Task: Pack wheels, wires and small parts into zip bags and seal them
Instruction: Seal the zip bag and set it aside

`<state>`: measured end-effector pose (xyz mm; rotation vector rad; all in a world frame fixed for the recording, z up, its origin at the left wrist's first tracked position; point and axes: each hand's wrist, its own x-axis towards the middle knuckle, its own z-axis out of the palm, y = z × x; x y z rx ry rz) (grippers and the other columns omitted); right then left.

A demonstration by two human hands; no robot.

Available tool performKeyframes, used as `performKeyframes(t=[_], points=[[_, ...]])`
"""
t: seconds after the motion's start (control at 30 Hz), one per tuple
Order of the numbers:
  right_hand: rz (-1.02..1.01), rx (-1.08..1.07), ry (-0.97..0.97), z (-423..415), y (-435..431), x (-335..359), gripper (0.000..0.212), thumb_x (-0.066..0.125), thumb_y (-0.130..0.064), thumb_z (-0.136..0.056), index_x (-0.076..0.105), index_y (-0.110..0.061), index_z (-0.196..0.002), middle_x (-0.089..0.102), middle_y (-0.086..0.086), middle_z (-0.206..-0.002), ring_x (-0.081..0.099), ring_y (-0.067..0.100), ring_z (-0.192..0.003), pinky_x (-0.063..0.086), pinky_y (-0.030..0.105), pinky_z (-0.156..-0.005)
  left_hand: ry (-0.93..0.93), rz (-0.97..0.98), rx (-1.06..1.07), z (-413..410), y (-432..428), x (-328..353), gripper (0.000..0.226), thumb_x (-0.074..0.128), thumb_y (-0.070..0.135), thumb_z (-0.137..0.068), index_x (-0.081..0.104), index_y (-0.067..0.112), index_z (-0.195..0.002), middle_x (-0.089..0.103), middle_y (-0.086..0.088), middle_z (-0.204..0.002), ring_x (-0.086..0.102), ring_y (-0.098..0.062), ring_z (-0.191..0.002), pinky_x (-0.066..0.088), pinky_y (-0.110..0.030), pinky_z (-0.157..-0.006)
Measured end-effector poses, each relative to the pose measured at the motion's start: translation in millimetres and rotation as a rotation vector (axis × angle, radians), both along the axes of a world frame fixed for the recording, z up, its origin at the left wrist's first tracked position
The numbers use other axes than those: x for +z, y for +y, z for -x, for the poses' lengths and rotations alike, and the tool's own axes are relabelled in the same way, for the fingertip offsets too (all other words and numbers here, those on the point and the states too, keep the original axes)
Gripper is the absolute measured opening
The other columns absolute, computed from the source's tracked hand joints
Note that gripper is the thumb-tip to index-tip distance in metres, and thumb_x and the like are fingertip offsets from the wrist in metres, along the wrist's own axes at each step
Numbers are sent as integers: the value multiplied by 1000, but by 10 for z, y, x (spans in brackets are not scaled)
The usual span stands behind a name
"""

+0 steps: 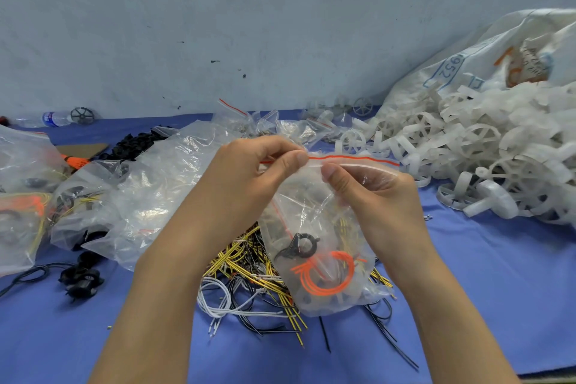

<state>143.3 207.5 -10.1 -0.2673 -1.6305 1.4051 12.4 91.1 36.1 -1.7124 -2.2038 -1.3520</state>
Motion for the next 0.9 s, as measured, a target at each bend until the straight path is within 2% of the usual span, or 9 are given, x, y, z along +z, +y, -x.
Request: performKeyframes(t=[0.13,0.3,0.47,0.67,0.9], points=[[-14,3,-5,-3,-3,5,17,75,-17,-86,79,-32,-79,76,-13,-81,67,-5,-72,47,8,-63,-21,50,3,23,7,-21,13,64,38,-91,74,29,-92,71,17,-83,64,4,-84,45,-12,-74],[-9,-6,-10,-3,-5,-4,14,75,-18,-86,79,-30,-81,76,-14,-82,67,-6,-72,47,8,-64,-36,42,-10,1,7,-24,9,67,34,-90,73,27,-90,73,14,-84,66,3,-84,49,-15,-77],[3,-15,-19,-6,-9,-7,10,75,-27,-83,80,-35,-80,76,-13,-82,66,-4,-71,47,10,-61,0,7,-16,-20,1,-17,4,68,33,-90,70,33,-86,70,21,-83,64,8,-83,42,-5,-71],[19,-25,-14,-6,-15,-2,6,74,-35,-77,80,-35,-78,77,-12,-82,67,-3,-74,47,10,-60,39,-26,-10,-26,1,-12,7,69,33,-89,68,38,-84,68,24,-84,62,8,-83,39,-4,-72],[13,-20,3,-2,-11,-8,9,75,-26,-83,80,-32,-78,77,-12,-83,68,-3,-74,47,9,-61,74,-35,-20,-51,2,-7,5,68,29,-91,69,30,-86,67,21,-82,63,7,-83,40,-3,-73]])
